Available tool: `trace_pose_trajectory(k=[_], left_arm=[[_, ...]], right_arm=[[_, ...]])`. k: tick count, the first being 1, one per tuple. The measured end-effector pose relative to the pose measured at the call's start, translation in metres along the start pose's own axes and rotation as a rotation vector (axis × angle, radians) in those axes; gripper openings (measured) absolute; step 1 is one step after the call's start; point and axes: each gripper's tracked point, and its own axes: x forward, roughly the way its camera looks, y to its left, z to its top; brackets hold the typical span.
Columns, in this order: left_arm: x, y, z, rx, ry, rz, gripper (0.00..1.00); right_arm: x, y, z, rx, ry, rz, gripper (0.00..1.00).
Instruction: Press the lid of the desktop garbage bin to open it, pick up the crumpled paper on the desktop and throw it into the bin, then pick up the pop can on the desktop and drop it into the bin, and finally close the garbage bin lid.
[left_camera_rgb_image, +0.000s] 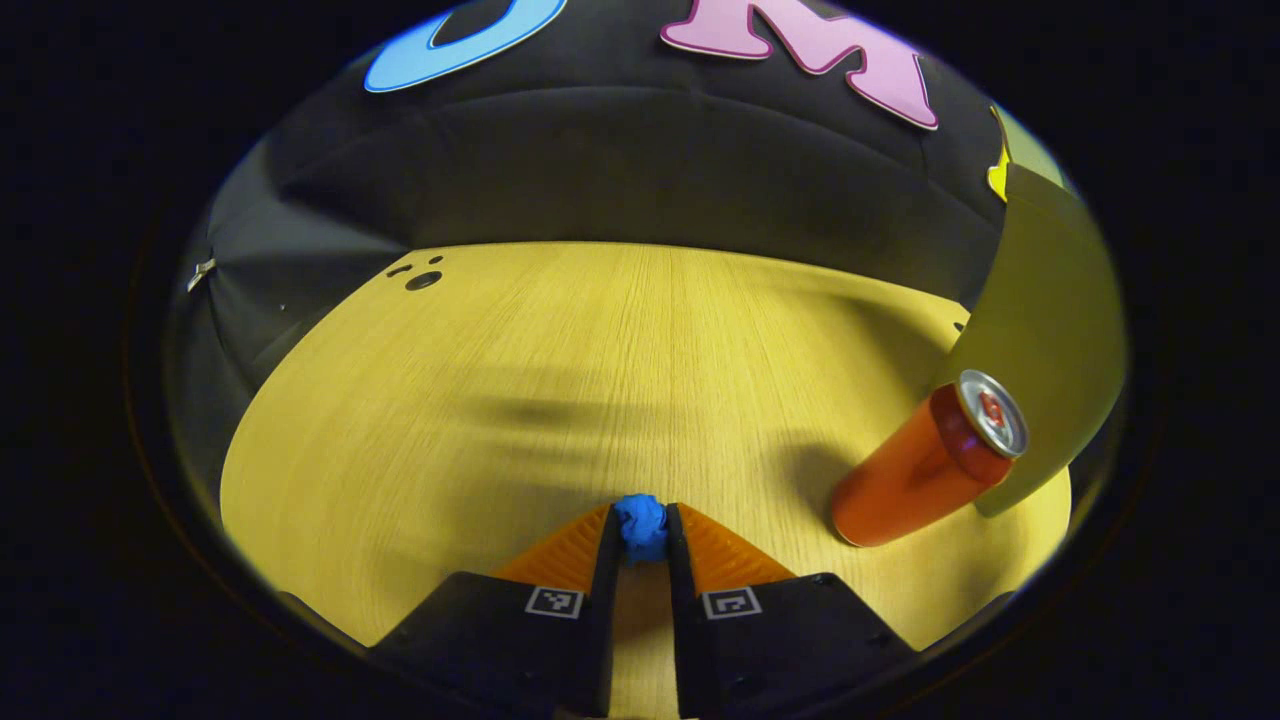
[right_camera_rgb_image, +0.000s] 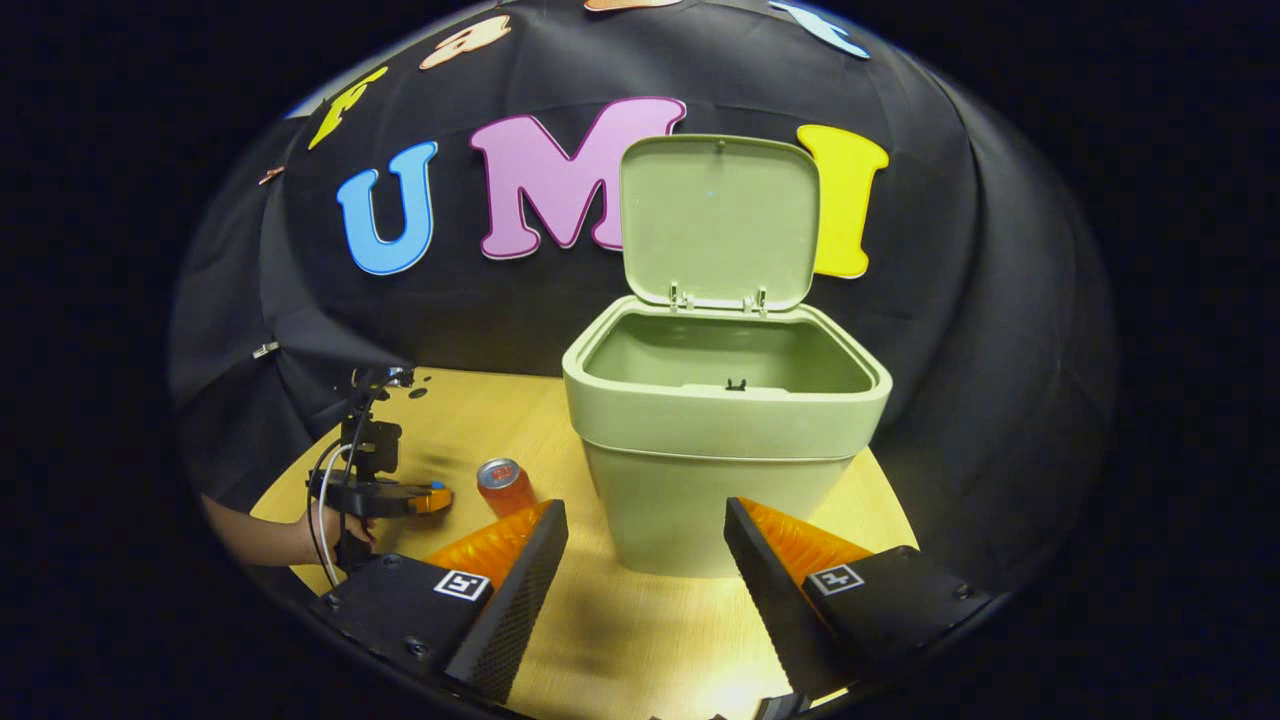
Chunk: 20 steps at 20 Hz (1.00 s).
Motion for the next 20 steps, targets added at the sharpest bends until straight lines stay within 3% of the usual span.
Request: trace_pose_trajectory(k=[11,20], left_arm=[[-0.139,-0.026,0.092,0.023,-0.202,-0.134,0.27],[-0.215,-0.16,0.185,0.145,-0.358,-0.335,0.29]], right_arm=[[-0.1,-0.005,-0.009,-0.009,-0.06,-0.059,0.99],[-0.113,-0.061,-0.004,0.007,-0.093,-0.108,0.98]])
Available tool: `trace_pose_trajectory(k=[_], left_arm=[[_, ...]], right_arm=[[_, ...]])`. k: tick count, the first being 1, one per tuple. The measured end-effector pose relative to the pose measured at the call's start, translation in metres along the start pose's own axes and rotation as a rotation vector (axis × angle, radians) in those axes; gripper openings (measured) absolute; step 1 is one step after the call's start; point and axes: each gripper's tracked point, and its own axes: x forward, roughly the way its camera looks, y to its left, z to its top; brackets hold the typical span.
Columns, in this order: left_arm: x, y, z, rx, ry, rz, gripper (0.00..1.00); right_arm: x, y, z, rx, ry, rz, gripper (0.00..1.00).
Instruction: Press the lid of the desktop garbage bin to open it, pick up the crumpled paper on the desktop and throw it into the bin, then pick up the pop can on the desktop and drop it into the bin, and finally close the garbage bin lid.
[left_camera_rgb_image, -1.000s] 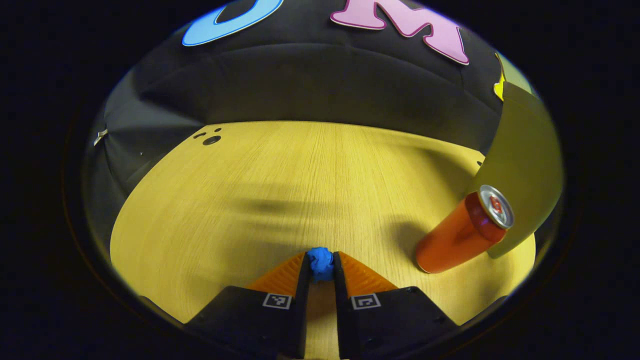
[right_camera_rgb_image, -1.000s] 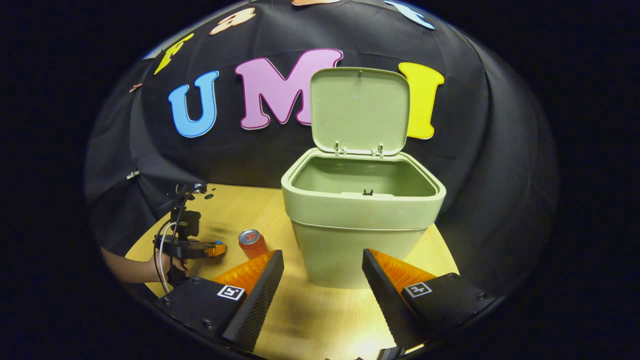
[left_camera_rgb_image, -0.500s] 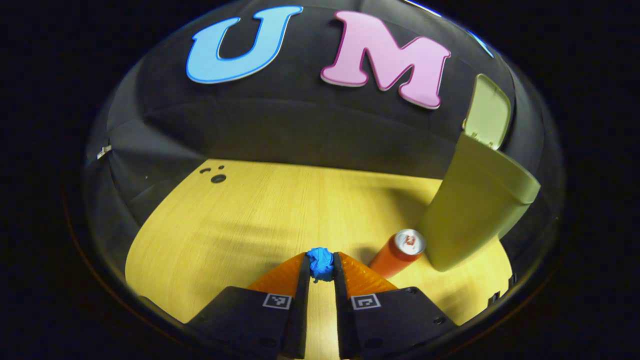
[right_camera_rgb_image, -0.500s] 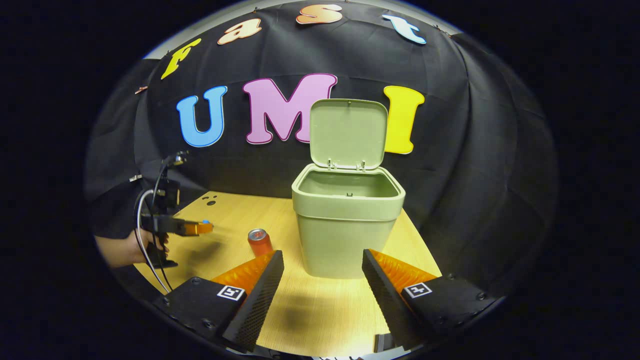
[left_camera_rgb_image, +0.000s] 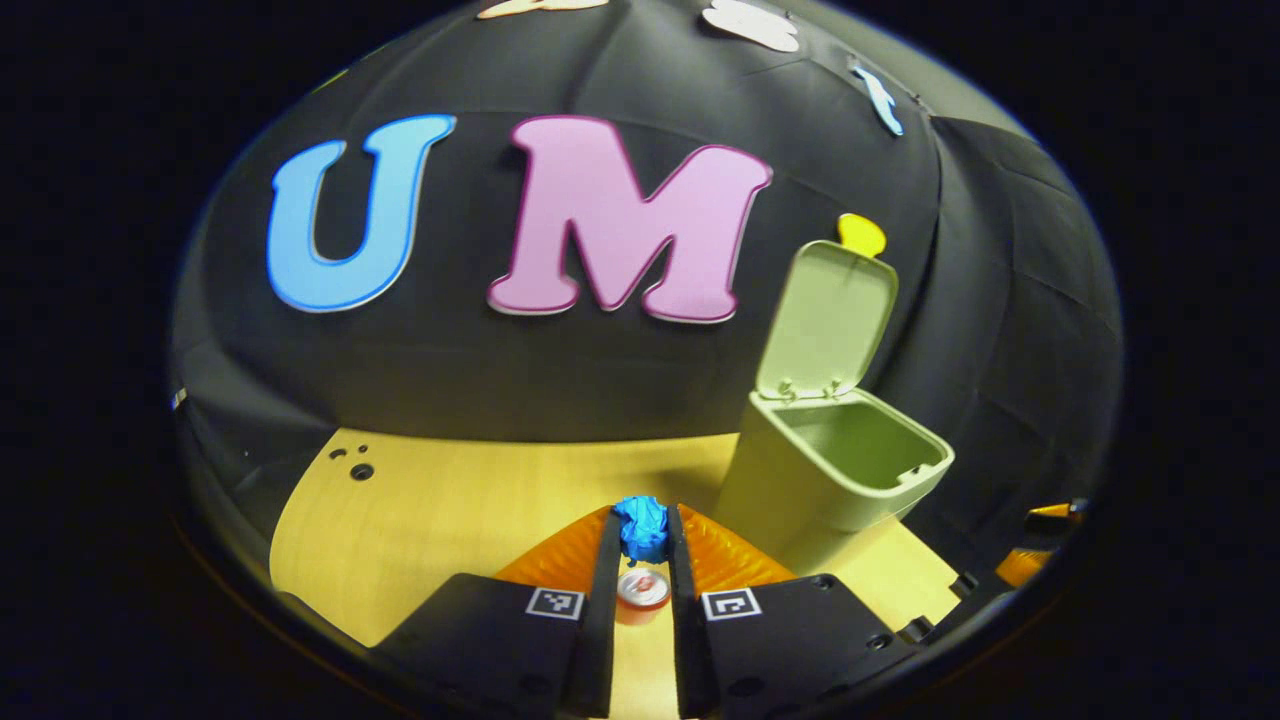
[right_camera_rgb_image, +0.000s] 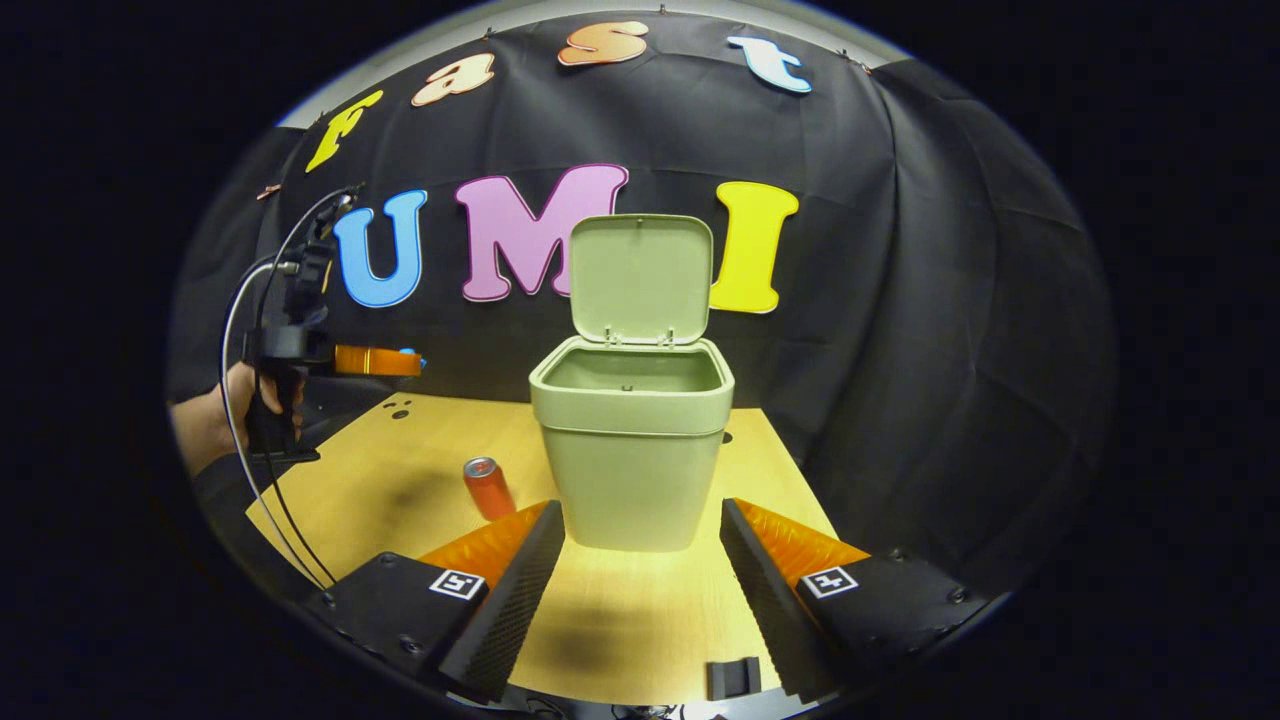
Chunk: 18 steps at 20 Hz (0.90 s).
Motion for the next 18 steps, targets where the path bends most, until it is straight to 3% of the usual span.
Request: trace_pose_trajectory(k=[5,10,18], left_arm=[[0.033,-0.088,0.022,-0.005,-0.016,-0.122,0.29],[0.065,-0.144,0.021,0.026,0.004,-0.196,0.29],[0.092,-0.169,0.008,0.058,0.039,-0.234,0.3]], right_arm=[[0.011,-0.031,-0.005,0.015,0.008,0.007,0.99],[0.018,-0.051,-0.017,0.038,0.031,0.004,0.99],[0.023,-0.075,-0.028,0.095,0.057,-0.033,0.98]])
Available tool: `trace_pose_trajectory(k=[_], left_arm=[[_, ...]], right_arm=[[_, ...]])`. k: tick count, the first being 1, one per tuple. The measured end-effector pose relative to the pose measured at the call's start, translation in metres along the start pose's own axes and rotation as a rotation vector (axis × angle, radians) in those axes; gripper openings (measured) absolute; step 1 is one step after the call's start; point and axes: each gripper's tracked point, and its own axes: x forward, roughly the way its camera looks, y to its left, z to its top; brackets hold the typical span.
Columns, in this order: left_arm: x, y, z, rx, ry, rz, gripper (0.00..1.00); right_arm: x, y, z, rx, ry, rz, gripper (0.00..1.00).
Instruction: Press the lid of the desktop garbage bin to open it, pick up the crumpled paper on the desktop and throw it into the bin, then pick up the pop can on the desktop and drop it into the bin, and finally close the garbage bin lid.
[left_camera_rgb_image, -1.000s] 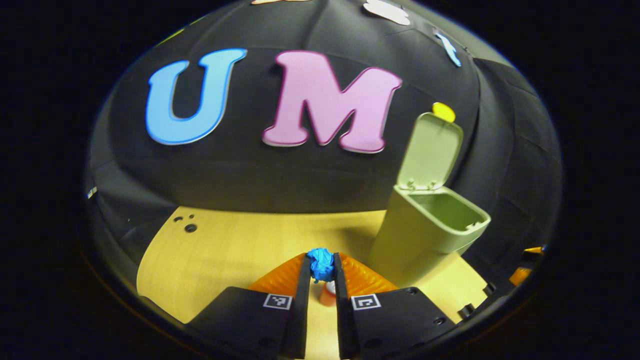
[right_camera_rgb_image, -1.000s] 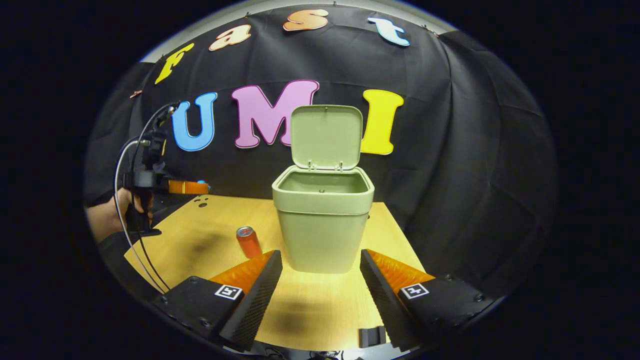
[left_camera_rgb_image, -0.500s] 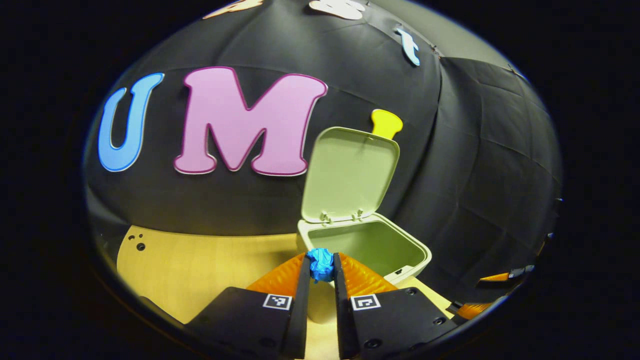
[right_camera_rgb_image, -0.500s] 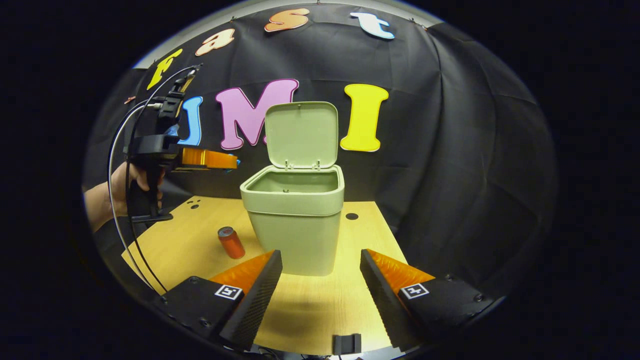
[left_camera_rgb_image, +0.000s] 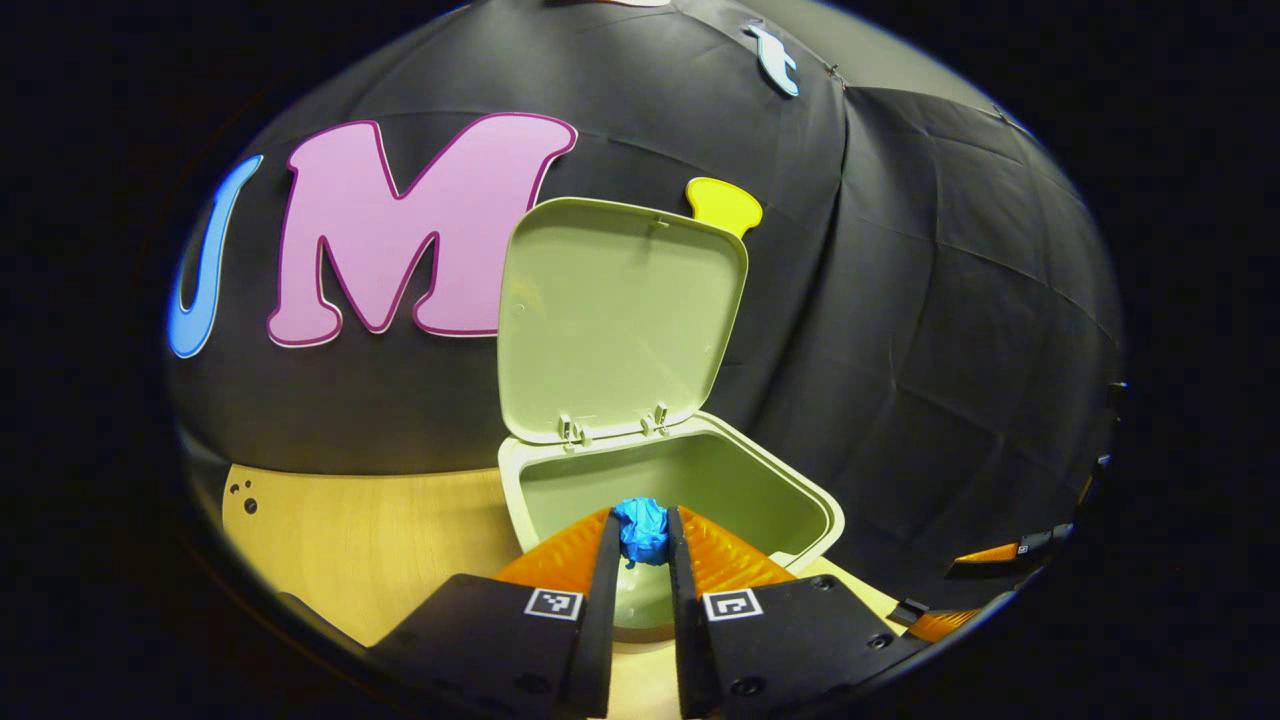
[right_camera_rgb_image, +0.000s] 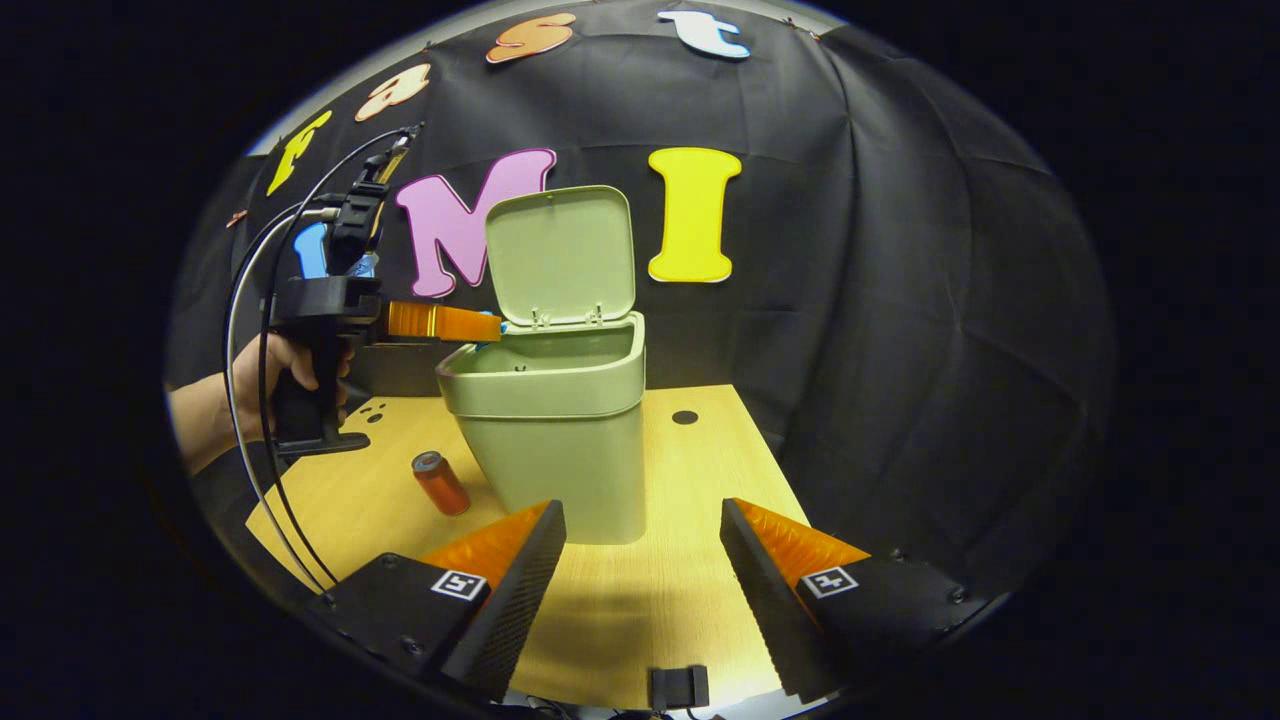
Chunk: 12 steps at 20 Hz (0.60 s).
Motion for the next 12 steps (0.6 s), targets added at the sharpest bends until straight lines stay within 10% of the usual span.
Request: trace_pose_trajectory(k=[6,12], left_arm=[[0.007,0.001,-0.004,0.016,-0.002,0.017,0.43],[-0.005,0.002,0.013,0.022,-0.087,0.037,0.98]], right_arm=[[-0.002,-0.001,-0.004,0.006,0.008,-0.011,0.97],[-0.006,0.005,-0.009,0.0,0.016,-0.012,0.97]])
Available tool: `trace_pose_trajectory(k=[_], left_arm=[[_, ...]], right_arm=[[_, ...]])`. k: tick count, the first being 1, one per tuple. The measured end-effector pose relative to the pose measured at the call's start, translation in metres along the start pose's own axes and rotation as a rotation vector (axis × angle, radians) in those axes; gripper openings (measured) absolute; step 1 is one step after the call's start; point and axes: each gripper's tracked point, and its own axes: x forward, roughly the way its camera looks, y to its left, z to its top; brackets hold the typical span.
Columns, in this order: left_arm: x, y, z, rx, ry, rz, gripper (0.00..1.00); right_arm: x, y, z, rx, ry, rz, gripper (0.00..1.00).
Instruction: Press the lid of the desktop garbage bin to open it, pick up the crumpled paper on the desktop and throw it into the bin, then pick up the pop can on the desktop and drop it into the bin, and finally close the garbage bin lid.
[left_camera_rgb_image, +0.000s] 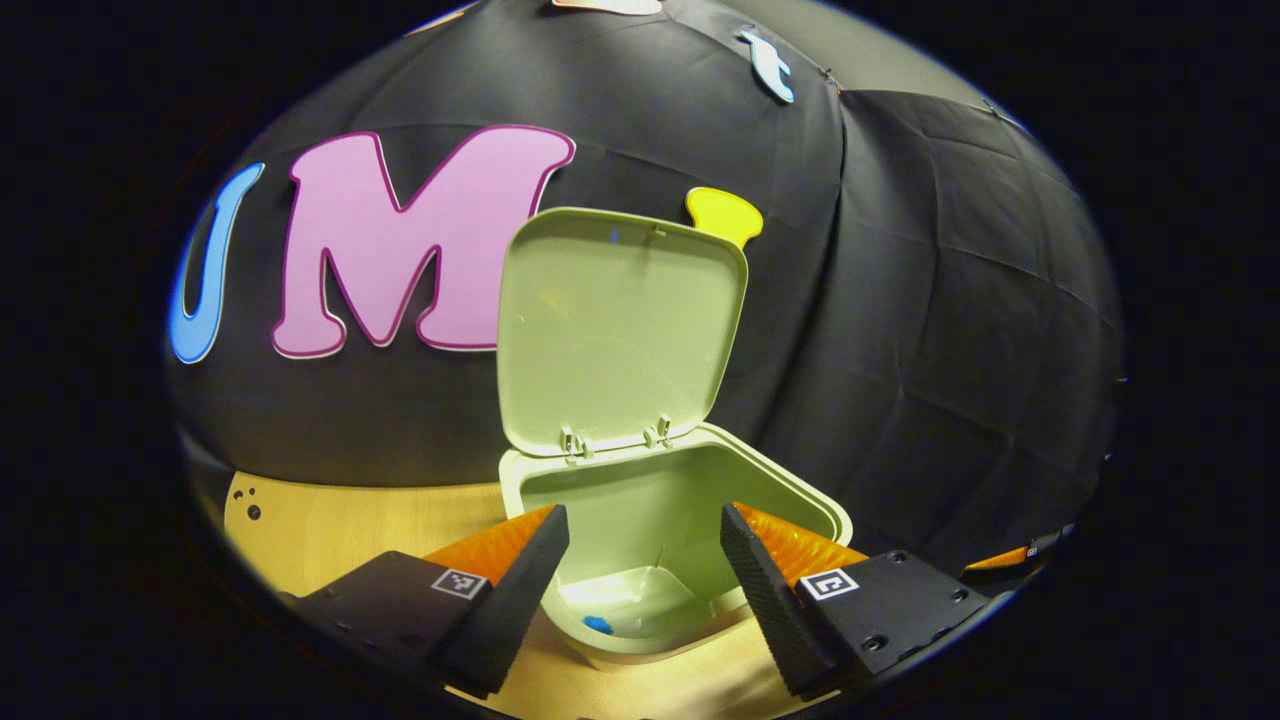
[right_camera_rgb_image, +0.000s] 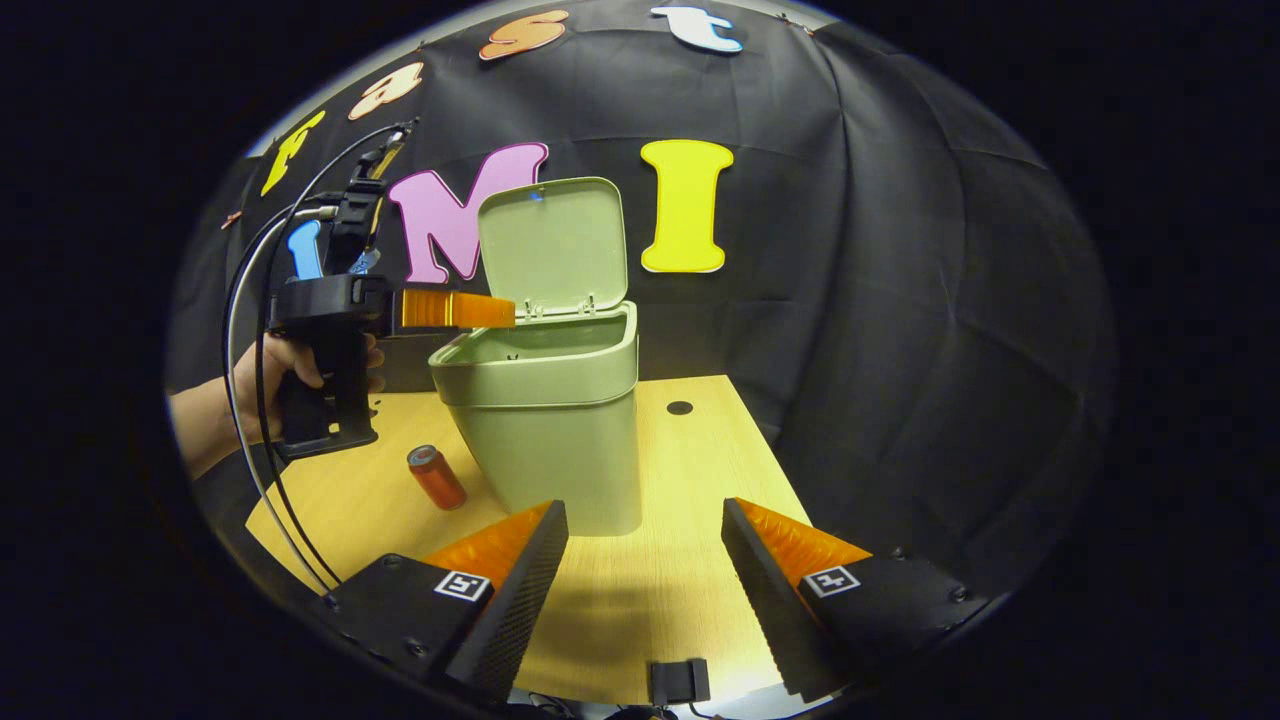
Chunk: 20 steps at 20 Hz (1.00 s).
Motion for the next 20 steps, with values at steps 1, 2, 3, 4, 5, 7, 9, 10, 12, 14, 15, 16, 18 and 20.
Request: trace_pose_trajectory(k=[1,2,3,4,5,7,9,10,12,14,15,16,18,20], left_arm=[[-0.006,0.003,0.003,-0.001,-0.019,0.007,0.97],[-0.014,0.006,0.006,0.0,-0.037,0.015,0.97],[-0.023,0.013,0.008,0.001,-0.053,0.029,0.97],[-0.034,0.022,0.009,0.0,-0.065,0.046,0.97],[-0.045,0.03,0.008,-0.002,-0.073,0.063,0.97],[-0.071,0.052,0.004,-0.004,-0.088,0.102,0.97],[-0.1,0.079,-0.008,0.006,-0.087,0.156,0.97],[-0.115,0.093,-0.017,0.011,-0.084,0.185,0.97],[-0.148,0.116,-0.036,0.007,-0.07,0.227,0.97],[-0.179,0.14,-0.063,-0.009,-0.039,0.269,0.97],[-0.196,0.15,-0.075,-0.026,-0.027,0.286,0.96],[-0.212,0.158,-0.086,-0.044,-0.022,0.303,0.97],[-0.241,0.174,-0.104,-0.075,-0.017,0.335,0.97],[-0.266,0.19,-0.121,-0.102,-0.004,0.38,0.97]], right_arm=[[-0.001,0.003,0.0,0.0,0.001,0.002,0.97],[-0.003,0.007,-0.001,-0.001,0.001,0.004,0.97],[-0.001,0.012,-0.001,-0.004,0.002,0.008,0.97],[0.002,0.018,-0.001,-0.008,0.004,0.016,0.97],[0.002,0.024,-0.002,-0.013,0.006,0.023,0.97],[0.003,0.038,-0.004,-0.027,0.009,0.038,0.97],[0.004,0.052,-0.006,-0.041,0.011,0.055,0.97],[0.005,0.06,-0.007,-0.049,0.011,0.064,0.97],[0.005,0.08,-0.009,-0.077,0.006,0.089,0.97],[0.004,0.1,-0.008,-0.107,-0.012,0.108,0.98],[0.004,0.11,-0.009,-0.12,-0.018,0.118,0.98],[0.004,0.121,-0.011,-0.129,-0.022,0.129,0.98],[0.006,0.144,-0.016,-0.134,-0.025,0.161,0.98],[0.013,0.169,-0.022,-0.147,-0.016,0.198,0.98]])
